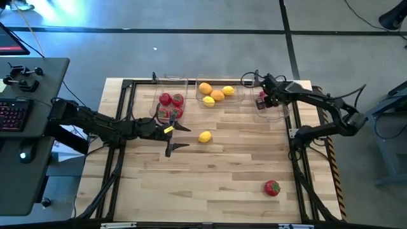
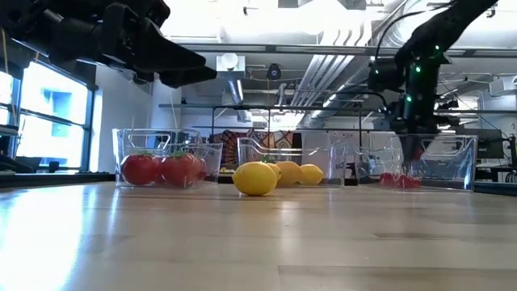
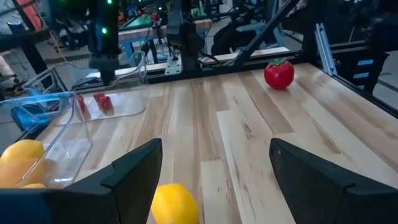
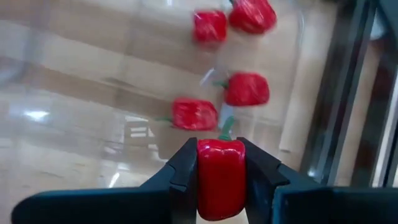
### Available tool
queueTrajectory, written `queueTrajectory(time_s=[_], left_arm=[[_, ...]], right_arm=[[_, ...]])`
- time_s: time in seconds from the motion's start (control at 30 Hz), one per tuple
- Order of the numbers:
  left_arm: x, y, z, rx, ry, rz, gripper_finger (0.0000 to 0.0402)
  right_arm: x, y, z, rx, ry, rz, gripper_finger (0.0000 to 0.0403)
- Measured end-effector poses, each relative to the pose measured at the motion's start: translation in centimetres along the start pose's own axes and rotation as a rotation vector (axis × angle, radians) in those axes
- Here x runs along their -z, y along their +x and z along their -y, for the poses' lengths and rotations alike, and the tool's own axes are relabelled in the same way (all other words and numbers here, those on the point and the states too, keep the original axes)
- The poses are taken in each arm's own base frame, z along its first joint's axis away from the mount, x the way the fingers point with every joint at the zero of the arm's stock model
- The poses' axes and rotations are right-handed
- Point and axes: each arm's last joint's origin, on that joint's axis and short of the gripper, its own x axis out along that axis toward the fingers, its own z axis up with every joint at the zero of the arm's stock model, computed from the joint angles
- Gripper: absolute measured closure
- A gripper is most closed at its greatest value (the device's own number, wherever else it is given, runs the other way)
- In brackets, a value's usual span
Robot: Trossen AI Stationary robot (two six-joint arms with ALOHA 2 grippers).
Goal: Sort produce into baskets
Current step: Put the red chili into the right transparent bin, then put the yellow lemon into the center transparent bin
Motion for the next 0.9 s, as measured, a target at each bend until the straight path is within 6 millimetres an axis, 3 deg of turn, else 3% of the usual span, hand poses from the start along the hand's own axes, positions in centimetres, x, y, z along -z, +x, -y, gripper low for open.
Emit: queueTrajectory(time_s=[0.3,0.57,0.73,0.9], left_arm=[[0.0,0.0,0.0,-0.004,-0.001,0.001,0.0120],[0.0,0.0,0.0,-0.007,-0.004,-0.001,0.0120],[0.0,0.0,0.0,-0.008,-0.003,-0.003,0.0120],[0.0,0.0,-0.1,-0.009,0.004,-0.005,0.0120]], right_arm=[[1.1,1.8,1.4,0.008,0.056,-0.066,0.0317],[1.0,1.6,1.5,0.038,0.068,-0.053,0.0196],[0.2,0.4,1.2,0.038,0.022,-0.046,0.0130],[-0.6,-3.4,0.0,0.029,-0.081,0.045,0.0121]])
